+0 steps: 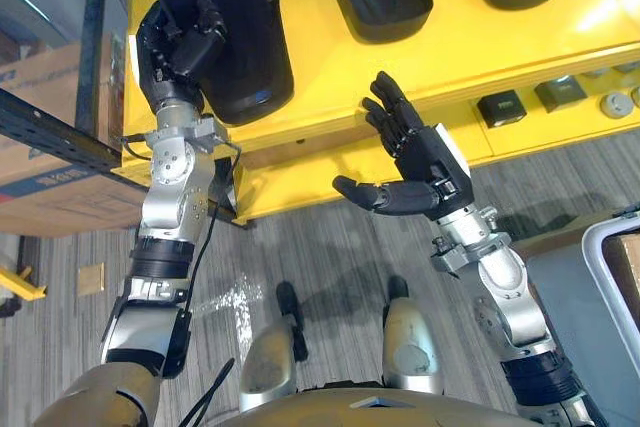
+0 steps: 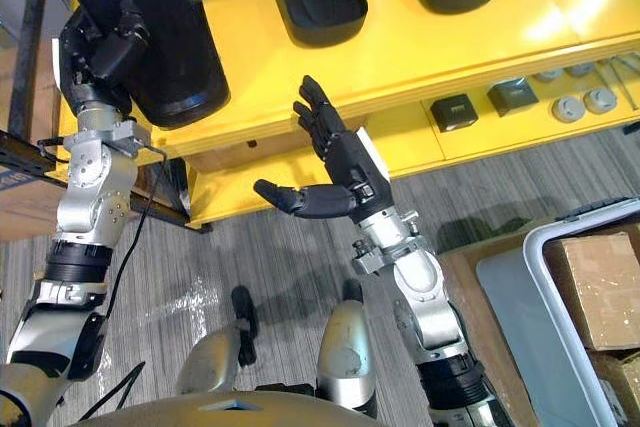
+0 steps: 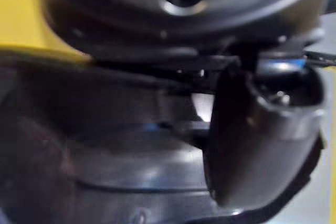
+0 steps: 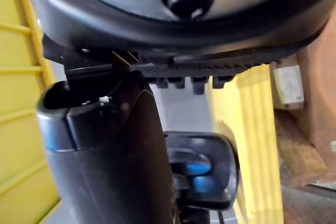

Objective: Walk over and take three plastic housings, then place them on the shelf

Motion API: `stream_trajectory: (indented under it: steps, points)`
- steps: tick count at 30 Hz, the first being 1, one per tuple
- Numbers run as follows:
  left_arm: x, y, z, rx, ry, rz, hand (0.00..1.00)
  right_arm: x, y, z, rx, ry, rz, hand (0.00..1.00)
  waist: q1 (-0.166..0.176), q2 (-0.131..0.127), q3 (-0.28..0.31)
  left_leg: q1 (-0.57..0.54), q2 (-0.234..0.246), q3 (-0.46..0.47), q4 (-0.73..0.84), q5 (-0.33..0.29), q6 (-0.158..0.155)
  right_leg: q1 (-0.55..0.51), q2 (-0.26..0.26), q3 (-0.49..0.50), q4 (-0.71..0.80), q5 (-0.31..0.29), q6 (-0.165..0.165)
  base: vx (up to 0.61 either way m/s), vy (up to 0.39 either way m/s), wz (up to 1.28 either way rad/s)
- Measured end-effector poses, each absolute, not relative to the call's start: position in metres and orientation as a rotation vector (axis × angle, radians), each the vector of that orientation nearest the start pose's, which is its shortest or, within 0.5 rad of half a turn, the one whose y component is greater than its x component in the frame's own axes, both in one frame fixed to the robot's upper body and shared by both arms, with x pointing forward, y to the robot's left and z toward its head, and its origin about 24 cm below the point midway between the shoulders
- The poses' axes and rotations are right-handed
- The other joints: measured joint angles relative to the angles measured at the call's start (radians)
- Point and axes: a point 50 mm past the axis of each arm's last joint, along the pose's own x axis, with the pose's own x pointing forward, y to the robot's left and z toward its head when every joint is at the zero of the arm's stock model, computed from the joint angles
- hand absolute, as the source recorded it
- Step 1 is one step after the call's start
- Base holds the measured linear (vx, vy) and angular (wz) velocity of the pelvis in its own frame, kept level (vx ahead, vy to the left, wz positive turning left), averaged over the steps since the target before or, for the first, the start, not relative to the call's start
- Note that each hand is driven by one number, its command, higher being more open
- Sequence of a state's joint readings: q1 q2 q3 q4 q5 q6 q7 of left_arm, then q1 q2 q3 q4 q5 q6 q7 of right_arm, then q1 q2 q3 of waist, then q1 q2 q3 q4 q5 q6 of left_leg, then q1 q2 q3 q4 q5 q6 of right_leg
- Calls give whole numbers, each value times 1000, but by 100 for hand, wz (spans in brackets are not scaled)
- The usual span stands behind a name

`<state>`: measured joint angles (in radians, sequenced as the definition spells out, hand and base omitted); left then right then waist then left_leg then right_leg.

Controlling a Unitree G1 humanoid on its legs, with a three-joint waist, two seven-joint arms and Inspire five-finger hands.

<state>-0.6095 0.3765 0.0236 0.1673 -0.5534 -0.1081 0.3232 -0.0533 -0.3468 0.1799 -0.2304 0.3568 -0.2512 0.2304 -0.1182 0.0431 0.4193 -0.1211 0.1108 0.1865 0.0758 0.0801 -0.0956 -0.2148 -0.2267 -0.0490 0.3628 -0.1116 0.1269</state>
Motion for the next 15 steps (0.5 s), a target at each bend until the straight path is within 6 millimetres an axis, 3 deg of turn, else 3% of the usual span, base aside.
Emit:
stream_trajectory:
  steps: [7, 11, 12, 15]
  points:
    - [355, 205, 238, -294, -542, 256, 0, 252, -123, 145, -21, -542, 512, 100, 4, -20, 26, -148, 8, -26, 122, -22, 0, -129, -5, 6, 102, -33, -3, -88, -30, 9]
    - [363, 204, 229, -246, -445, 272, 0, 253, -112, 148, 10, -552, 536, 100, 7, -27, 41, -194, 16, -26, 189, -53, -1, -162, -5, 13, 142, -44, -2, -68, -9, 0]
    - [364, 202, 226, -205, -437, 271, 100, 252, -110, 147, 21, -546, 538, 100, 8, -27, 41, -209, 22, -27, 207, -65, -1, -167, -4, 11, 145, -45, -2, -38, -1, 1]
    - [364, 193, 229, -157, -438, 241, 100, 250, -103, 145, 36, -529, 547, 100, 17, -28, 42, -226, 29, -20, 229, -80, -2, -169, -4, 8, 143, -44, -1, -20, 4, 3]
